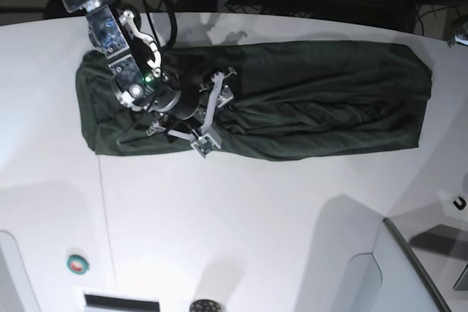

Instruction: Layout the t-shirt on the table in an organized manner, then fold the t-shirt properly

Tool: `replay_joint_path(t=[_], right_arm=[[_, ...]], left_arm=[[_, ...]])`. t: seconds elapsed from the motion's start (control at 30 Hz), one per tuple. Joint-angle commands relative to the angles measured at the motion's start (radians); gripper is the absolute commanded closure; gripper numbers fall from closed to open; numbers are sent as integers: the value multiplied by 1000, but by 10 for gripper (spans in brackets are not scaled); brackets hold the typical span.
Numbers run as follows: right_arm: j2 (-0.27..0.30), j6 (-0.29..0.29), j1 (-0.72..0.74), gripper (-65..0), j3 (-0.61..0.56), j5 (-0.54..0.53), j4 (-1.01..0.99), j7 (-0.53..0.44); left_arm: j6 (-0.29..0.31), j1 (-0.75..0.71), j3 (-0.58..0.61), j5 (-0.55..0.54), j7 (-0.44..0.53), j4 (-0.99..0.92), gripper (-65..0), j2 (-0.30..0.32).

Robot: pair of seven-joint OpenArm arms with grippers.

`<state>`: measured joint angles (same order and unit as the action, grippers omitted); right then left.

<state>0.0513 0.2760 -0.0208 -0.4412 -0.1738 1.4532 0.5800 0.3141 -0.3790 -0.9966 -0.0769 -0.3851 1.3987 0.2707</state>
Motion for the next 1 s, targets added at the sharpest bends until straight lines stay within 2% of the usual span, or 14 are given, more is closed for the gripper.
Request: replay_joint_path(t=[0.0, 0.07, 0.23, 0.43, 0.57, 0.63, 0.77, 0.8, 0.97], right_arm=[[-9, 1, 22, -410, -3, -5, -2, -21], [-23, 1, 29, -408, -5, -5, -26, -22], [-28, 1, 43, -350, -3, -5, -33, -51], [-28, 1, 84, -348, 0, -5, -124, -59], [-28, 1, 95, -345, 0, -7, -161, -97], [-28, 1, 100, -294, 0, -7, -167, -102], [-28, 1, 107, -83, 2, -7, -168, -102], [-28, 1, 107, -53, 2, -7, -167, -102], [-21, 1, 94, -36, 2, -7, -131, -102]], left_arm=[[-7, -2, -14, -7, 24, 14, 0, 22], [-7, -4, -15, -2, 24, 14, 0, 22], [-7, -4, -15, -1, 24, 14, 0, 19], [-7, -2, -9, -1, 24, 14, 0, 17], [-7, -2, -9, -1, 24, 14, 0, 17], [-7, -2, -9, -1, 24, 14, 0, 19], [-7, -2, -11, -1, 24, 14, 0, 19], [-7, -2, -11, -1, 22, 14, 0, 19], [-7, -2, -9, -1, 22, 14, 0, 22]])
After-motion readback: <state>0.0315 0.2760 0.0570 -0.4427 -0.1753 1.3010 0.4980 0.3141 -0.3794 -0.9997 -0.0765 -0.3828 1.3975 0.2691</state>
